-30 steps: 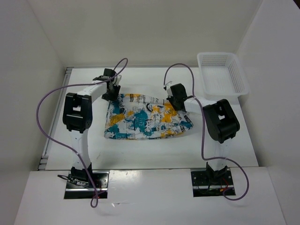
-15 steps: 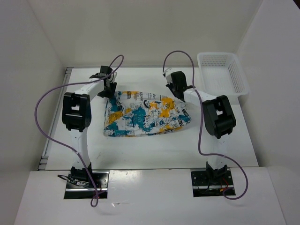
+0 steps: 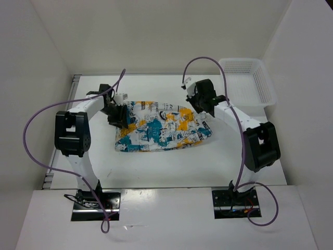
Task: Fold and stack the shorts
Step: Fold the shorts
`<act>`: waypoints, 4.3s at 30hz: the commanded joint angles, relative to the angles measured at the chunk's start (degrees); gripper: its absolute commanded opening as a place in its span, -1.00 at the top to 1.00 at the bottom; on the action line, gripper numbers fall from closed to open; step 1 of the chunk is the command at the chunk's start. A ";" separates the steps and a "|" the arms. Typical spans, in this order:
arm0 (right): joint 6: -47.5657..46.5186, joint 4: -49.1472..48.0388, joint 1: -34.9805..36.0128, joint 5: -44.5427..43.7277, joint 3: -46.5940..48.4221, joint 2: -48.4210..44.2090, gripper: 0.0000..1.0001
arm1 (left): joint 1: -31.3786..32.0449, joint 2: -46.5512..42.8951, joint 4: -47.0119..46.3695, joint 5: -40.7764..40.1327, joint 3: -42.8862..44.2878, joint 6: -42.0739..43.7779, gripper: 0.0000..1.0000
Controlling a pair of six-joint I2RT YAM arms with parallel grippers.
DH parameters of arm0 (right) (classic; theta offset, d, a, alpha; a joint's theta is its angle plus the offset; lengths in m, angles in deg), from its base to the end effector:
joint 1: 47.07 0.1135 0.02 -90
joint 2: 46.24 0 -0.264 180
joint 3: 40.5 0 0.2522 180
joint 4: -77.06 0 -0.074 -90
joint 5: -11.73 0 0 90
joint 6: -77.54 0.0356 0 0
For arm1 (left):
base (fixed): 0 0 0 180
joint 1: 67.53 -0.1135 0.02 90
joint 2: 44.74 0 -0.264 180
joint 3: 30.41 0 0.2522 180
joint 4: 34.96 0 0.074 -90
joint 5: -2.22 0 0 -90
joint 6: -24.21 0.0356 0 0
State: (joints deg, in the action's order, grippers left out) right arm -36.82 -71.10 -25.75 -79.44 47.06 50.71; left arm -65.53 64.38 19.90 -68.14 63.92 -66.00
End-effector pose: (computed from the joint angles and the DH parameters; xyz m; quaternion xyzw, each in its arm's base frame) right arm 0.3572 0.1386 0.2622 -0.3496 0.8410 -0.0202 0.4125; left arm 0.3871 -0.0255 0.1977 0.0453 0.9693 -0.1712 0.1708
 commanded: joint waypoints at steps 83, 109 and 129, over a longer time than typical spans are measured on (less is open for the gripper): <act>28.31 12.59 -13.59 14.08 -12.62 -4.67 -0.48 | 13.26 6.27 7.06 -12.09 25.58 0.21 -0.24; 32.53 7.05 -12.80 17.00 -9.47 5.71 1.00 | 26.13 26.32 3.02 -3.38 39.66 0.21 -0.30; 20.85 8.02 -12.70 5.66 6.70 -2.55 1.00 | 24.46 19.46 1.35 -15.33 33.86 0.21 -0.36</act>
State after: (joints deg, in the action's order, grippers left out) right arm -13.13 -62.44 -35.86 -70.80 50.25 50.93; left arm -40.28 87.41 21.59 -81.12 95.53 -66.00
